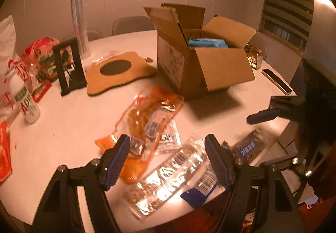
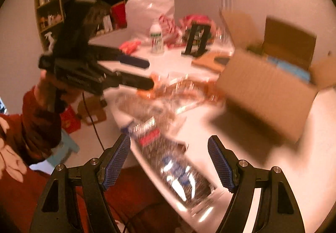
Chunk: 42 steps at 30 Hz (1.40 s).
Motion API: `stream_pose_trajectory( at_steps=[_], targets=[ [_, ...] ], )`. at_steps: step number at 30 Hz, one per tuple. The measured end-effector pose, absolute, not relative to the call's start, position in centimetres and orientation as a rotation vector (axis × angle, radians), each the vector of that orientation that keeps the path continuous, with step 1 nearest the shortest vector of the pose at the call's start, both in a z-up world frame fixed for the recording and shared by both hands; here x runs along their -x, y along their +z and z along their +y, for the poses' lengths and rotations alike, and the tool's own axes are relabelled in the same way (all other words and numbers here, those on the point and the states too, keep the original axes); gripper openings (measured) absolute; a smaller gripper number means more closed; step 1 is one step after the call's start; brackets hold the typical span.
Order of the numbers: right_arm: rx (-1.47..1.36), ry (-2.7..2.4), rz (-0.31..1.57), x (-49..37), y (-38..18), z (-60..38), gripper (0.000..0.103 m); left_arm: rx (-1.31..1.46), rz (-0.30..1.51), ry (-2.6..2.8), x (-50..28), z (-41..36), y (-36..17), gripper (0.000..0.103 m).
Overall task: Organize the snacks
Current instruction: 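Reach the right tool to the sesame candy bar and grasp it, then lower the sesame bar into the box with the right tool while the left tool lowers the chocolate bar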
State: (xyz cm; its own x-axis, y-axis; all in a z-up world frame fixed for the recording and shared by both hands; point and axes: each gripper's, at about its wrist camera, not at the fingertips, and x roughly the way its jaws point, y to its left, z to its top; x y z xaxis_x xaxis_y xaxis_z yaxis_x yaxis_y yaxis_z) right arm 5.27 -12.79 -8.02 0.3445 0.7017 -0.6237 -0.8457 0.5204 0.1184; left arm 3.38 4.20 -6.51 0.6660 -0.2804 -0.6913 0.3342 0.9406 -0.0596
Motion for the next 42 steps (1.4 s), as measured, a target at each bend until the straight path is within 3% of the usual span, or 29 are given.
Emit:
stream_pose_trajectory(
  at_steps=[9, 14, 19, 26, 30, 38, 42],
  targets=[
    [0.328, 1.039, 0.675, -5.1, -10.7, -12.2, 0.073, -0.076, 0.788, -0.350, -2.5, 3.8, -7.2, 0.070],
    [0.339, 1.031, 0.694, -5.6, -11.2, -12.2, 0.060, -0.089, 0.797, -0.356, -2.5, 3.5, -7.5, 0.070],
    [0.320, 1.004, 0.701, -5.7, -11.1, -12.8, 0.041, -0.106, 0.798, -0.364, -2.7, 2.9, -7.6, 0.070],
    [0.261, 0.882, 0.727, -6.4, -11.1, -14.8, 0.036, -0.151, 0.821, -0.446, -2.4, 0.9, -8.5, 0.069],
    [0.223, 0.795, 0.733, -7.2, -11.2, -16.1, 0.036, -0.170, 0.839, -0.509, -1.9, -0.4, -9.1, 0.059],
    [0.167, 0.710, 0.736, -7.8, -11.2, -17.9, 0.035, -0.235, 0.887, -0.541, -1.1, -2.3, -10.9, 0.021],
    [0.142, 0.670, 0.737, -8.2, -11.2, -18.7, 0.035, -0.257, 0.872, -0.531, -1.1, -3.0, -10.9, 0.018]
  ],
)
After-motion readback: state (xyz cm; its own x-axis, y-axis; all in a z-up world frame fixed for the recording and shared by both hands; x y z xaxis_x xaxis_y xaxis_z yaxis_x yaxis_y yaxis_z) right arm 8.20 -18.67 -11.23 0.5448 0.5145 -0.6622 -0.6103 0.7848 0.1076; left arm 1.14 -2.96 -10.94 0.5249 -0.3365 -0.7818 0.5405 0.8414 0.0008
